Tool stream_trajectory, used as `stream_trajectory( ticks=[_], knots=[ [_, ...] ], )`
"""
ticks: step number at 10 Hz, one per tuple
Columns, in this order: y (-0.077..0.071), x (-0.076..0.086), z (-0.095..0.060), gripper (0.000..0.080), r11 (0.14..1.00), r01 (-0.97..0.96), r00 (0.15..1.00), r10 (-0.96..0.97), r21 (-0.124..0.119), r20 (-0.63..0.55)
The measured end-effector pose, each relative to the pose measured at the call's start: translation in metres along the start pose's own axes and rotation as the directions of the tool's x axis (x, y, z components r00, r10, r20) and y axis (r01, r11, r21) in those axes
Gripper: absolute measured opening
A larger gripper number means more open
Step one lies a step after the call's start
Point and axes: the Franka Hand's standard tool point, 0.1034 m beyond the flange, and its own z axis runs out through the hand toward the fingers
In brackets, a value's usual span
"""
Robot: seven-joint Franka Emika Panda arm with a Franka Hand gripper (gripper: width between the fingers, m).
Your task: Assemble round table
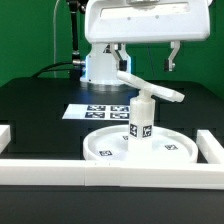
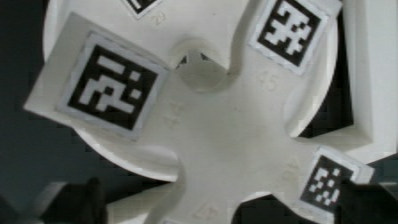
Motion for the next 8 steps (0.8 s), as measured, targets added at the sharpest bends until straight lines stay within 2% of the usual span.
stream_trajectory(
  ticks=[3,6,8],
  knots=[
    [0.002,-0.004,0.013,0.0649,0.992,0.128,0.991,-0.128,-0.012,0.025],
    [-0.006,-0.009,0.017,0.0649,0.987,0.159,0.987,-0.158,-0.014,0.041],
    [-0.007,-0.009,0.026,0.0649,0.986,0.168,0.984,-0.166,-0.021,0.06]
  ],
)
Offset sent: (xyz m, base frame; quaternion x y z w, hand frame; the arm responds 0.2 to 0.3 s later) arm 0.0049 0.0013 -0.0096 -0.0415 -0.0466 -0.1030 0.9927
